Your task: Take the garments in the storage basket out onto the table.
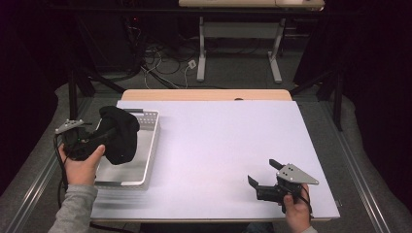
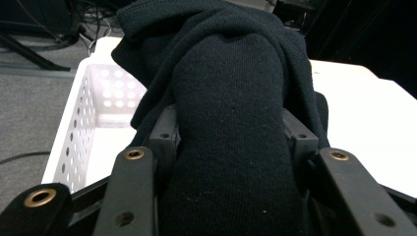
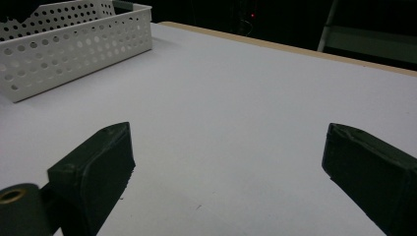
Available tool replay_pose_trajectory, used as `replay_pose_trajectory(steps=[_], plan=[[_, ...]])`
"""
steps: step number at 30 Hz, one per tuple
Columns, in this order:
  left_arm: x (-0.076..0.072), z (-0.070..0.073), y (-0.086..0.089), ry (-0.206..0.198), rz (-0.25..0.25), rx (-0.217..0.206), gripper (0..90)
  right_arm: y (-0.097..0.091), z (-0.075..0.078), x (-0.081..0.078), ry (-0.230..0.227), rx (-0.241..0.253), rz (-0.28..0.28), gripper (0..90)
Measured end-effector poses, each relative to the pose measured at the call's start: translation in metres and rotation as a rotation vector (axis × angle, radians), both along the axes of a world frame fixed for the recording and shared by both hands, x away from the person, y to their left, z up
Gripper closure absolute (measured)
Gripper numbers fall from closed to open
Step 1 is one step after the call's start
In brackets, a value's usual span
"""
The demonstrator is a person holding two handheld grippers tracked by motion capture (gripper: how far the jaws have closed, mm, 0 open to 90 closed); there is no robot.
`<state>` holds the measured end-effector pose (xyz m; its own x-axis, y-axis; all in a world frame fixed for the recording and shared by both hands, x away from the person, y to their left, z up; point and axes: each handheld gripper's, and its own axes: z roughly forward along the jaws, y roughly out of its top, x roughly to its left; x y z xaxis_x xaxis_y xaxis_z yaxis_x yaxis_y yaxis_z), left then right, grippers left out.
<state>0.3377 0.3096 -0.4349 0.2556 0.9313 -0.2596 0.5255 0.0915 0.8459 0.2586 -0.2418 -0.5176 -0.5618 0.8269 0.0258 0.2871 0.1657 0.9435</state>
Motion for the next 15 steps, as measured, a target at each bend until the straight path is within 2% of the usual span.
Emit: replay_pose_trajectory(steps=[15], plan=[[-0.014,0.010,-0.012,-0.062,-0.033,-0.019,54.0,0.000,0.000,0.000,-0.004,-0.007,0.004,5.2]])
